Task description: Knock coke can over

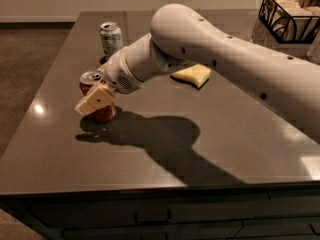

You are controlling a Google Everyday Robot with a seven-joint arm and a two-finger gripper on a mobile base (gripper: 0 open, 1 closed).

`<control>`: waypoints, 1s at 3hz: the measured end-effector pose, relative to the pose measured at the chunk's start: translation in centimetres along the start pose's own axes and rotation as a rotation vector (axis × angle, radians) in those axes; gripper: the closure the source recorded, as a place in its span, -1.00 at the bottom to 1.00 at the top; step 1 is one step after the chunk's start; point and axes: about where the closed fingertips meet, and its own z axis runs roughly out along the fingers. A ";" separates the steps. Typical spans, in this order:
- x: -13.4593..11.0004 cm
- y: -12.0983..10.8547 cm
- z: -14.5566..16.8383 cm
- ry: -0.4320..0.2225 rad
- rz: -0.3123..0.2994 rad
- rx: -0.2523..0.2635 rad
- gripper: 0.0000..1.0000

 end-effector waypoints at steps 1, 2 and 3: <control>0.2 -0.7 -1.6 0.028 0.021 0.002 0.30; 1.2 -1.6 -5.0 0.123 0.040 0.022 0.77; 3.2 -1.7 -8.9 0.279 0.059 0.044 1.00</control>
Offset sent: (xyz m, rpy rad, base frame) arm 0.0148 -0.1092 0.0318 -0.2698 0.0630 -0.0935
